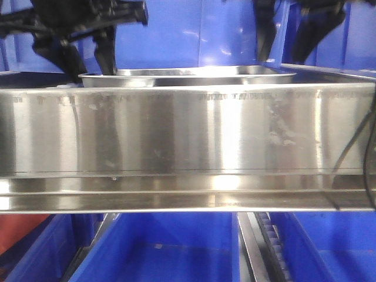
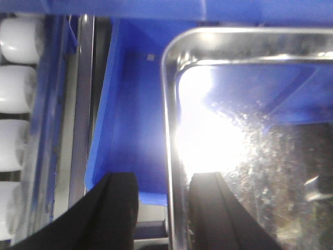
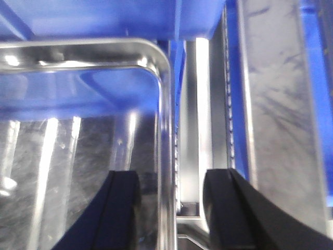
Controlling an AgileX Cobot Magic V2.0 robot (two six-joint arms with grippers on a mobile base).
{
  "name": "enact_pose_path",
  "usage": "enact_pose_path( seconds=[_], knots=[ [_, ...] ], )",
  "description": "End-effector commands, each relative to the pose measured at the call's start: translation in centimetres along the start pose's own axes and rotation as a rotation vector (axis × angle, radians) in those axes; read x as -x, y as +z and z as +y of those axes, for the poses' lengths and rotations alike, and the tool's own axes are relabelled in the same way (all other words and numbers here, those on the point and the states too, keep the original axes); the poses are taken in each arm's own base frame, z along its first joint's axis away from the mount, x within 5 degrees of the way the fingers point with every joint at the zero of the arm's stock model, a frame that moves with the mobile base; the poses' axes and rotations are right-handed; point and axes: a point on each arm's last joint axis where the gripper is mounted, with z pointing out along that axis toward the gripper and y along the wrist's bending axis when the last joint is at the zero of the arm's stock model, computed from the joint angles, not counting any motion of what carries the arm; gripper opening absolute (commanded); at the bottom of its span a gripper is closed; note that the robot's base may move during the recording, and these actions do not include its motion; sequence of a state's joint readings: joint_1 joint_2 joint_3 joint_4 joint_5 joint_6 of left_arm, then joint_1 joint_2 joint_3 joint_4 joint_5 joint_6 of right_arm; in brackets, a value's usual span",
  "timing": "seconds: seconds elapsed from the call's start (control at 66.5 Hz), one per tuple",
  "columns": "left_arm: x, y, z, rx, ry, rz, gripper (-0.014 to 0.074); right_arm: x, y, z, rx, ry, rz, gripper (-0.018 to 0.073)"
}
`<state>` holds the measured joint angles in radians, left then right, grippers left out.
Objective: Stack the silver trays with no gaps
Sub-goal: 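Close both grippers on the silver tray's rim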
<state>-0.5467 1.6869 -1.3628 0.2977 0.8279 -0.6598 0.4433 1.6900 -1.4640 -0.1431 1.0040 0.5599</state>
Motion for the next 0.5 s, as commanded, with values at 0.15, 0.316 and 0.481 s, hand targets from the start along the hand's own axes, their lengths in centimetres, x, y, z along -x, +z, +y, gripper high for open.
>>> enact_pose_path(
  seconds=[0.15, 0.316, 0.481],
  knots=[
    [0.08, 0.70, 0.02, 0.008, -0.002, 0.006, 0.0183, 0.14, 0.95, -0.01, -0.008, 0.002, 0.006, 0.0201],
    [0.04, 0.79, 0.02, 0.010, -0.002, 0.010, 0.0183, 0.04, 1.78, 0.01, -0.022, 0.000, 0.031, 0.0201],
    [0.01, 0.79, 0.04, 0.013, -0.002, 0.013, 0.0183, 0.18, 1.80, 0.10, -0.013, 0.000, 0.016, 0.0201]
  ],
)
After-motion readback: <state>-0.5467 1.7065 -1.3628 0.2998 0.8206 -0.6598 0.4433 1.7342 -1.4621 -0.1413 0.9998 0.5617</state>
